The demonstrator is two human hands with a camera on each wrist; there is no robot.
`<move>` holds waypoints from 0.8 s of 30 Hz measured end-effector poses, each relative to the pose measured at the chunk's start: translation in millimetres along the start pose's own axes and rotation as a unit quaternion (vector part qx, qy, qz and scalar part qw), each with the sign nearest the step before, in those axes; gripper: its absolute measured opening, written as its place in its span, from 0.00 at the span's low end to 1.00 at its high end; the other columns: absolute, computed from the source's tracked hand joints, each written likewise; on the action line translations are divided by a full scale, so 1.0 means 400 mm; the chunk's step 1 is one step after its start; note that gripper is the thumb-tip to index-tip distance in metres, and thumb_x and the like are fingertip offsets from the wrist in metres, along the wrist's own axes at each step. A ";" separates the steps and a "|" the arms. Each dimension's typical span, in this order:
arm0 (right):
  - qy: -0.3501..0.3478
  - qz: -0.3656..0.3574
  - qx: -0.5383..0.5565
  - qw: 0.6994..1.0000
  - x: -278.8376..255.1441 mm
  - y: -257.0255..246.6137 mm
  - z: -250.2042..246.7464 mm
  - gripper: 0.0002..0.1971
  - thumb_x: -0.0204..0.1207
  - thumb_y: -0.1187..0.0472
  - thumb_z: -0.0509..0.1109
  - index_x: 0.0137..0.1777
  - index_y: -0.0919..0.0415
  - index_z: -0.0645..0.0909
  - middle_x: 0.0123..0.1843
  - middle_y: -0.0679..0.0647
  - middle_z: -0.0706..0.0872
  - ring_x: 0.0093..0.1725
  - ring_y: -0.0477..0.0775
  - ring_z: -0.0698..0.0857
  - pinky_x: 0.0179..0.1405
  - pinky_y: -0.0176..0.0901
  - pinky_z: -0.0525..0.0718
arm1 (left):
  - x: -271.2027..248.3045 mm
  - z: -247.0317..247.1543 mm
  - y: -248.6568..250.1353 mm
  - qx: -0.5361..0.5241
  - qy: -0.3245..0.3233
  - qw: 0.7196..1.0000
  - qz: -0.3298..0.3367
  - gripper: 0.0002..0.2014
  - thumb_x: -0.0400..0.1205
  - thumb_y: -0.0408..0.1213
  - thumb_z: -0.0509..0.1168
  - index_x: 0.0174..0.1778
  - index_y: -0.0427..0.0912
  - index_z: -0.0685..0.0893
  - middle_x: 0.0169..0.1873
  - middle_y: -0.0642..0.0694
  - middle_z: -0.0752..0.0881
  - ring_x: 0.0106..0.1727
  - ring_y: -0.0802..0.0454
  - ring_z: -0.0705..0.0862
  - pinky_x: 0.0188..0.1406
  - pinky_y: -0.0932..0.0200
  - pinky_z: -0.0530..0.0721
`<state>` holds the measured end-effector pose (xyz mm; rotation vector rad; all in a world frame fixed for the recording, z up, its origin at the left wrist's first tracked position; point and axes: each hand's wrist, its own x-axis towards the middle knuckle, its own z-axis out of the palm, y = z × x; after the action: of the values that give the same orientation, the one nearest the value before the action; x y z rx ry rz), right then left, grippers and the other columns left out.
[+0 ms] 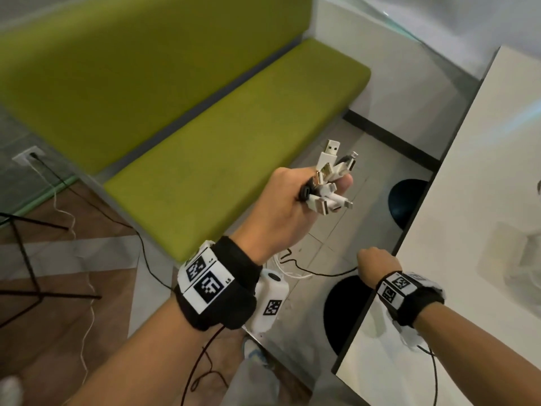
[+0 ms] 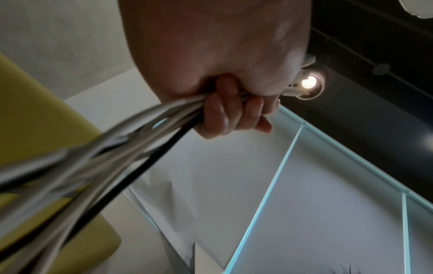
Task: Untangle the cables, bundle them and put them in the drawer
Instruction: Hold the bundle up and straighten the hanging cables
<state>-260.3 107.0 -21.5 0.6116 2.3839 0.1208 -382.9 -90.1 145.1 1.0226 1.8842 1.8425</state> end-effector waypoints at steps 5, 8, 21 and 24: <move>0.077 -0.041 0.047 0.995 0.041 -0.069 -0.091 0.10 0.82 0.60 0.60 0.57 0.62 0.79 0.56 0.62 0.85 0.56 0.65 0.84 0.45 0.50 0.80 | -0.001 -0.011 0.005 0.014 0.014 1.000 0.006 0.11 0.78 0.35 0.67 0.31 0.35 0.84 0.25 0.68 0.84 0.32 0.73 0.80 0.29 0.69 0.78; 0.156 -0.100 0.108 0.977 0.059 -0.122 -0.154 0.11 0.84 0.55 0.60 0.56 0.62 0.78 0.51 0.61 0.85 0.50 0.65 0.85 0.39 0.48 0.76 | 0.002 -0.027 0.006 0.027 -0.002 1.000 0.006 0.08 0.79 0.28 0.67 0.34 0.37 0.85 0.25 0.69 0.83 0.32 0.75 0.81 0.32 0.75 0.75; 0.038 -0.132 0.200 0.970 0.123 -0.258 -0.104 0.20 0.81 0.64 0.58 0.74 0.58 0.70 0.66 0.61 0.83 0.62 0.64 0.82 0.59 0.54 0.82 | -0.013 -0.138 0.001 -0.024 0.081 0.995 -0.050 0.14 0.80 0.28 0.63 0.33 0.48 0.84 0.29 0.45 0.86 0.28 0.60 0.81 0.28 0.74 0.75; -0.025 -0.115 0.203 0.972 0.112 -0.241 -0.077 0.29 0.80 0.60 0.62 0.80 0.53 0.60 0.70 0.58 0.80 0.66 0.60 0.81 0.64 0.54 0.80 | -0.017 -0.158 0.006 -0.096 0.085 0.989 -0.071 0.16 0.82 0.14 0.56 0.37 0.37 0.79 0.33 0.44 0.80 0.24 0.67 0.79 0.23 0.78 0.72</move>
<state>-347.6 44.4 -47.1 0.5064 2.4239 -0.4880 -419.8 -141.5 153.4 0.6689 1.7753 2.0338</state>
